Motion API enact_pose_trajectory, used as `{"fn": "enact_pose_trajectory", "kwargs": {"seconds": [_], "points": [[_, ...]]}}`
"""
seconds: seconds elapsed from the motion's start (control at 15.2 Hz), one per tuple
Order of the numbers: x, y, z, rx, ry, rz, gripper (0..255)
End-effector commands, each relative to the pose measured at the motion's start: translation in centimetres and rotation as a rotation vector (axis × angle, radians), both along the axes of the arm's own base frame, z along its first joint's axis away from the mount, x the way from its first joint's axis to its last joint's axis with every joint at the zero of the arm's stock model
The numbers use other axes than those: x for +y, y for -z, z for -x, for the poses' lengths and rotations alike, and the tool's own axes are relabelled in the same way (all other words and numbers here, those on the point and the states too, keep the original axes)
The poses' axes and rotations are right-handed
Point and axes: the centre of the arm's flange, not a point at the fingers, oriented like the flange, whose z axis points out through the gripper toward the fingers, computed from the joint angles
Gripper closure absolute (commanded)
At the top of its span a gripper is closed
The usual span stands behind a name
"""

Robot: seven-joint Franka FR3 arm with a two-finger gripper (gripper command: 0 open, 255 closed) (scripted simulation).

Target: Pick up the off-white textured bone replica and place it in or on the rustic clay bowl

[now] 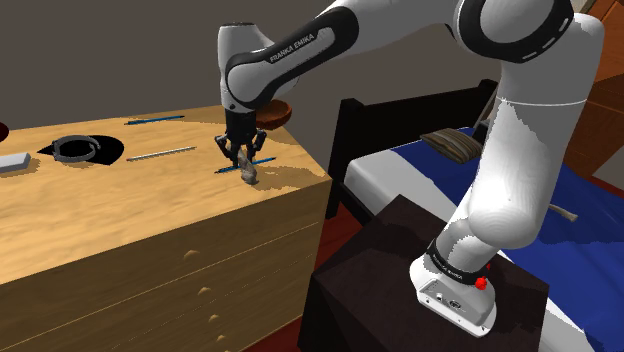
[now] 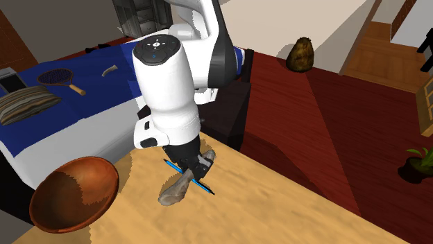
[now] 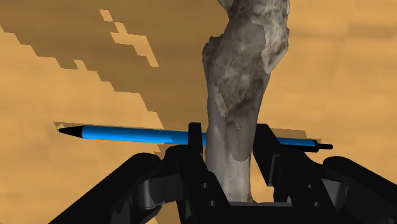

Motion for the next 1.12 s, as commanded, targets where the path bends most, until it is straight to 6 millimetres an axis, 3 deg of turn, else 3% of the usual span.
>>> {"fn": "enact_pose_trajectory", "kwargs": {"seconds": [0.0,0.4,1.06], "points": [[0.0,0.0,0.0,0.0,0.0,0.0,255],[0.0,0.0,0.0,0.0,0.0,0.0,255],[0.0,-5.3,0.0,0.0,0.0,0.0,255]]}}
